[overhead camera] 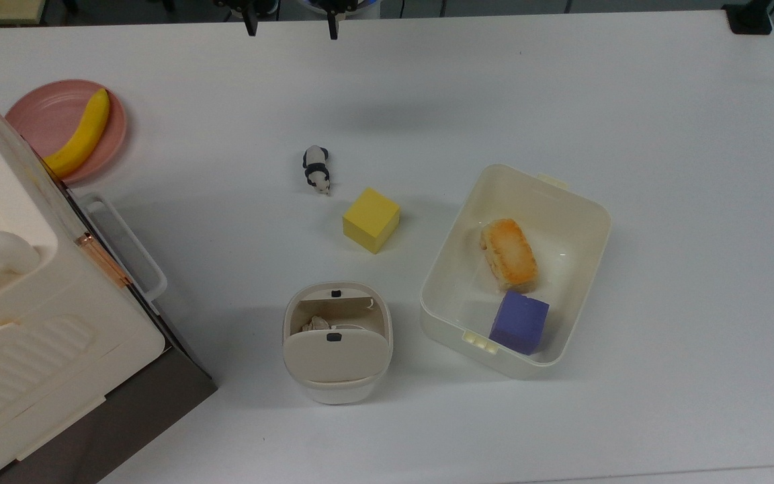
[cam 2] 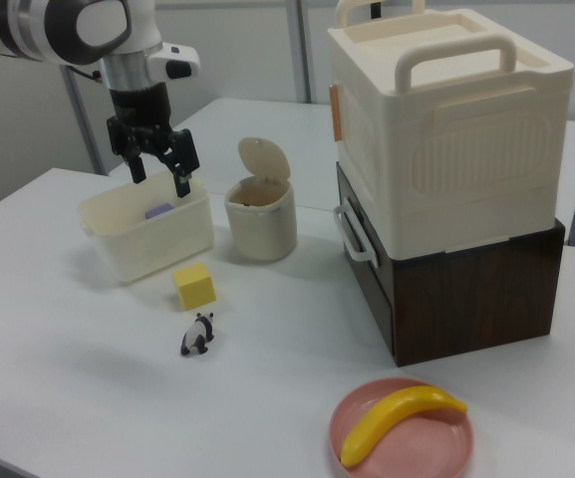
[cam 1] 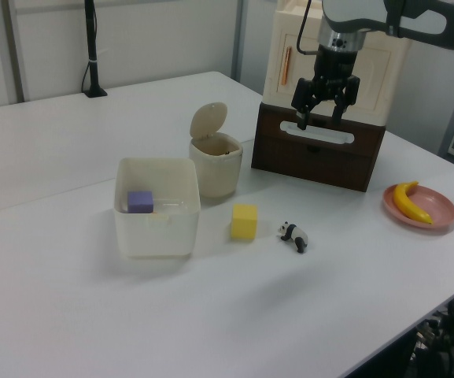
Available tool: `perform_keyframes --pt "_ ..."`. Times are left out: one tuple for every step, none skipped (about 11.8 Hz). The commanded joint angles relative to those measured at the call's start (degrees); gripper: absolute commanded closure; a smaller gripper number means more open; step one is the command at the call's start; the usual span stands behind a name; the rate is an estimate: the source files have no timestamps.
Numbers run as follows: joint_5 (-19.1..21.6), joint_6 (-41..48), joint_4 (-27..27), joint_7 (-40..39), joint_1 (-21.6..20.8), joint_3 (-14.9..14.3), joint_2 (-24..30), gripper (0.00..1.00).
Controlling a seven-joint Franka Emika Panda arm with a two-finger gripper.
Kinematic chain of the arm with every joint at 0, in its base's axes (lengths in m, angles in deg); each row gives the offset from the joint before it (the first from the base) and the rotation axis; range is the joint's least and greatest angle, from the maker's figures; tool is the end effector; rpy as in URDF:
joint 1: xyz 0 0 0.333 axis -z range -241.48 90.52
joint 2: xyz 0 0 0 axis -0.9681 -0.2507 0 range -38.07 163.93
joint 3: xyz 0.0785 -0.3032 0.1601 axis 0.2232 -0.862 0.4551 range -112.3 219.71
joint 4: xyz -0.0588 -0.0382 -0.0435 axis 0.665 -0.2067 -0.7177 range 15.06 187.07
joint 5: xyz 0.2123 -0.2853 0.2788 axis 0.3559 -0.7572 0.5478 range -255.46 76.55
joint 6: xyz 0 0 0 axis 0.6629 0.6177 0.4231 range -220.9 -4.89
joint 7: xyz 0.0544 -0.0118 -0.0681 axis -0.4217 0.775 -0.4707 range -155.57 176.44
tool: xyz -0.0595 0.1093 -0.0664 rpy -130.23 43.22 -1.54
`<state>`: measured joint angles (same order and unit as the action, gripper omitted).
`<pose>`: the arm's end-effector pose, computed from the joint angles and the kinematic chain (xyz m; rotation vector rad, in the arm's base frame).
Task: Close the trash can
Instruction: 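Move the gripper from rest toward the open lid of the cream trash can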
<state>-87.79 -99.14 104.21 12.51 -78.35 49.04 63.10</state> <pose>0.6178 -0.0155 0.6038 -3.1103 0.1076 -0.0072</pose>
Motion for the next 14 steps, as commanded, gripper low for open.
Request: perform_keyframes --pt "0.36 -3.06 2.12 -1.1 -1.6 -0.43 1.33 0.0" --pt "0.36 -3.09 2.12 -1.11 -1.61 -0.43 1.33 0.0" --pt "0.36 -3.18 2.04 -1.11 -1.61 -0.43 1.33 0.0" --pt "0.36 -3.09 2.04 -1.11 -1.61 -0.51 1.24 0.0" --pt "0.36 -3.09 2.12 -1.11 -1.61 -0.51 1.33 0.0" --pt "0.36 -3.09 2.04 -1.11 -1.61 -0.43 1.24 0.0" --pt "0.36 -3.18 2.04 -1.11 -1.61 -0.51 1.24 0.0" --pt "0.1 -3.35 2.04 -1.29 -1.52 -0.51 1.15 0.09" --pt "0.01 -5.53 1.69 -1.46 -1.35 -0.43 0.81 0.38" --pt "0.18 -12.51 1.68 -1.64 -1.26 -0.51 -0.16 0.85" --pt "0.27 -19.11 1.68 -2.6 -1.09 -0.51 -1.21 1.0" --pt "0.36 -21.61 1.68 -2.69 -1.08 -0.51 -1.74 1.0" --pt "0.36 -22.94 1.68 -2.61 -1.08 -0.43 -2.01 1.0" --pt "0.36 -23.21 1.77 -2.61 -1.08 -0.43 -2.27 1.0"
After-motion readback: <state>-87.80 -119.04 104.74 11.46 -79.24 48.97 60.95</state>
